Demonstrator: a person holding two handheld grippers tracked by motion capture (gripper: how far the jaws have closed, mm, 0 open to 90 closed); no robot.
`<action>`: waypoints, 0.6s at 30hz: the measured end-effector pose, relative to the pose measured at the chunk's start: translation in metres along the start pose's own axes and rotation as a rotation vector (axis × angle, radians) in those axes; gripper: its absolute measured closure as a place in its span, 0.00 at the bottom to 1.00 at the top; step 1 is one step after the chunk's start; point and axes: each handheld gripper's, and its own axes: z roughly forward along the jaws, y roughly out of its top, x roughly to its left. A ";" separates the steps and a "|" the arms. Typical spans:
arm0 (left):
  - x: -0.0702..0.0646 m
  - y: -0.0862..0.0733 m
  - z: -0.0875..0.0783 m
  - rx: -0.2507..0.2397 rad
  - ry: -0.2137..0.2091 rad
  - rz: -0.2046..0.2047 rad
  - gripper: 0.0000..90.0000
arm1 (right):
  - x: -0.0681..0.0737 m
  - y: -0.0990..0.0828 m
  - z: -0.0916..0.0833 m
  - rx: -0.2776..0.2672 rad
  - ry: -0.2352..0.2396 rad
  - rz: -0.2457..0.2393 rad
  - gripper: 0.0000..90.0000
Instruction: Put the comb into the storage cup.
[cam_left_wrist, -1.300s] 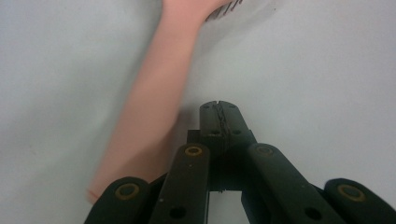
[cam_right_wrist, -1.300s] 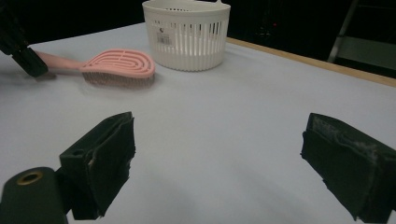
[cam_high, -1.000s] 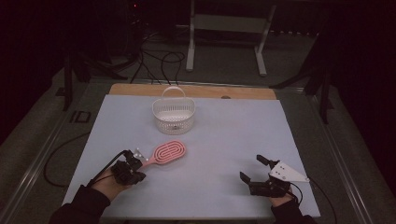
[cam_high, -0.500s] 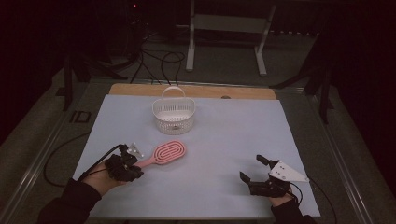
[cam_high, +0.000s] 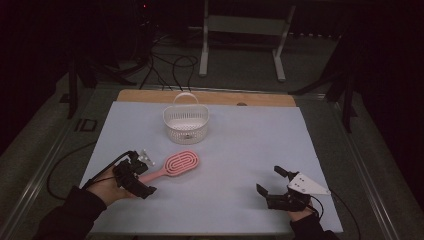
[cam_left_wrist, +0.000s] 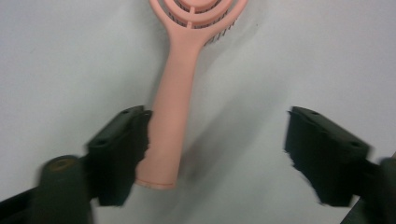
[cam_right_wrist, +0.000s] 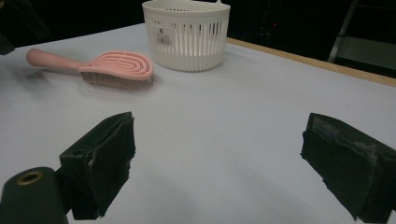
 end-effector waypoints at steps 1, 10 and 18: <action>0.002 0.002 -0.001 0.002 -0.040 0.012 0.04 | 0.000 0.000 0.000 0.001 -0.001 -0.002 0.11; 0.007 0.012 -0.003 -0.032 -0.052 0.061 0.00 | 0.000 0.000 0.000 0.001 0.001 0.001 0.11; 0.013 0.022 0.005 -0.011 -0.074 0.114 0.00 | 0.000 0.000 0.001 0.002 0.002 0.001 0.11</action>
